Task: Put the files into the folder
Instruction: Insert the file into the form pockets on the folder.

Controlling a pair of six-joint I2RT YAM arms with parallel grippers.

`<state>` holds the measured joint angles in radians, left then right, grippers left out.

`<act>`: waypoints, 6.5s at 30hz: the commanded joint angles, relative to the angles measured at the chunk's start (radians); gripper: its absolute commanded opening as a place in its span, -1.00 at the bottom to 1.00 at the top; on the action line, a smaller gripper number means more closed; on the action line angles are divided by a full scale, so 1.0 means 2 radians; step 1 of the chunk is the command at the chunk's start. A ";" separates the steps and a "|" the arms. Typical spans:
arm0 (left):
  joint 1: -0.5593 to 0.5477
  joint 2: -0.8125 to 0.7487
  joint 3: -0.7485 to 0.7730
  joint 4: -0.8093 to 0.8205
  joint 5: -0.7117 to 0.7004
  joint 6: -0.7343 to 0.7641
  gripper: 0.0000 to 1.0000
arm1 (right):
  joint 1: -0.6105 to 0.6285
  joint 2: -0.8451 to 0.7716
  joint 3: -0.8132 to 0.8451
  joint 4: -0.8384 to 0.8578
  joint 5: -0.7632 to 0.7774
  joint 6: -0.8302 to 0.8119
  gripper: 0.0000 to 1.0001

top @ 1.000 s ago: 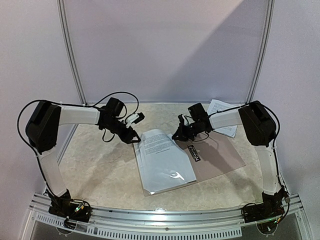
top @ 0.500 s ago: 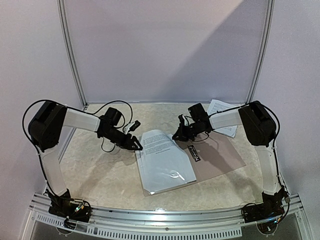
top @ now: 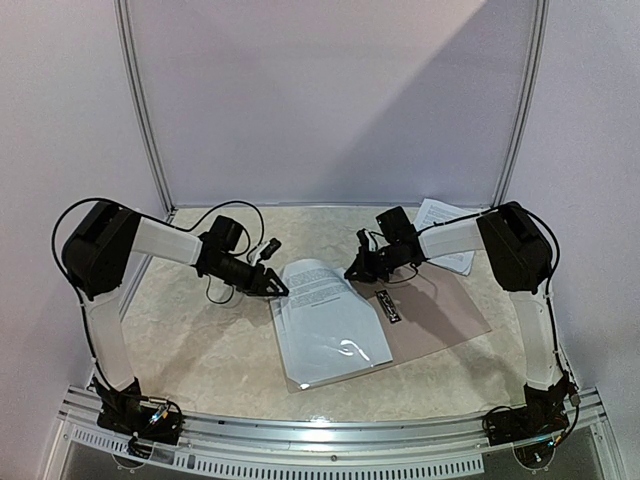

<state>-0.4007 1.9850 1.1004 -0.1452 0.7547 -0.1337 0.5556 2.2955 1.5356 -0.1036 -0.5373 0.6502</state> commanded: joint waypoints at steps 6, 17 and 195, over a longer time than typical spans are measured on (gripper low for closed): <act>0.006 0.009 -0.005 0.030 0.034 -0.017 -0.32 | 0.001 -0.003 -0.009 0.003 0.006 0.002 -0.99; 0.006 -0.001 -0.010 0.031 0.047 -0.020 -1.00 | 0.000 -0.008 -0.008 0.004 0.006 0.003 -0.97; -0.098 -0.024 0.188 -0.214 -0.348 0.279 -0.24 | 0.068 -0.243 -0.119 -0.112 0.055 -0.108 -0.46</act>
<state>-0.6041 2.0056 1.4216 -0.5117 0.0364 0.4026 0.7437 1.8915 1.2194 -0.3569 -0.2996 0.4274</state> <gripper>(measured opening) 0.362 0.256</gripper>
